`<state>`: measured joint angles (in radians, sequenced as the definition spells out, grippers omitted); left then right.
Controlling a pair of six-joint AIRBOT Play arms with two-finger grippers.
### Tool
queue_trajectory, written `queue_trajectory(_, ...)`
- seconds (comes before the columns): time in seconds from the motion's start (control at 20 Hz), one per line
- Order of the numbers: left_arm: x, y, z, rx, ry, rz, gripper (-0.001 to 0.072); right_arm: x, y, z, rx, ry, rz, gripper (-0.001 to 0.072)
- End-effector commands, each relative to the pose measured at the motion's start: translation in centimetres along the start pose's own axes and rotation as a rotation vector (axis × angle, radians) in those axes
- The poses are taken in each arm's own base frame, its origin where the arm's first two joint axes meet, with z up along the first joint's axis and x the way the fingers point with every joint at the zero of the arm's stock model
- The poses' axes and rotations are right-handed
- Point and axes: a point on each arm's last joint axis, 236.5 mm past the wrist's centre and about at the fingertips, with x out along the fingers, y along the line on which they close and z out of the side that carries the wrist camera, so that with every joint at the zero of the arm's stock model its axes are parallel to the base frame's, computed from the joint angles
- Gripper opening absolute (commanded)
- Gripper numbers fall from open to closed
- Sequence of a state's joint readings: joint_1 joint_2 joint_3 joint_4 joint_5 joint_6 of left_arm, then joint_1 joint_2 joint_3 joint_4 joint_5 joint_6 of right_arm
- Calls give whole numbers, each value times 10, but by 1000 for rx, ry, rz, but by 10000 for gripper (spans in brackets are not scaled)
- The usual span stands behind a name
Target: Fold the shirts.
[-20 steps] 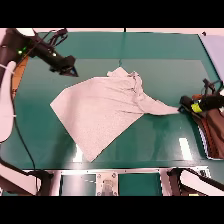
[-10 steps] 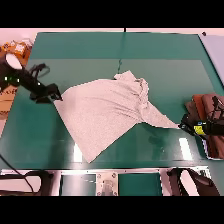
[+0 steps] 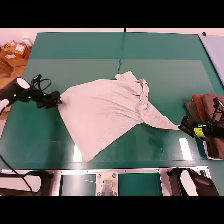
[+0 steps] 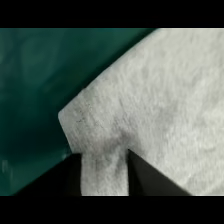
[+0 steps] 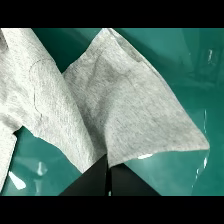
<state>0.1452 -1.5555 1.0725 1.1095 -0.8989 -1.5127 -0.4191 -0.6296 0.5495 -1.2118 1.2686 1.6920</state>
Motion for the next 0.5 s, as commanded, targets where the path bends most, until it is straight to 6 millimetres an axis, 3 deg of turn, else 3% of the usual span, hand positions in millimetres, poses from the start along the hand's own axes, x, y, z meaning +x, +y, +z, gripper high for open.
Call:
queue_trajectory(0.0,18,0,30,10,-91,-25,30,-2,1,-18,-1,69,3,7)
queue_trajectory(0.25,-36,-37,129,156,-320,-41,23,-17,31,-51,55,84,136,7)
queue_trajectory(0.4,-54,-54,170,192,-399,-57,23,-10,18,-66,118,41,114,8)
queue_trajectory(0.45,-54,-57,176,199,-398,-62,23,-6,4,-57,134,-5,65,8)
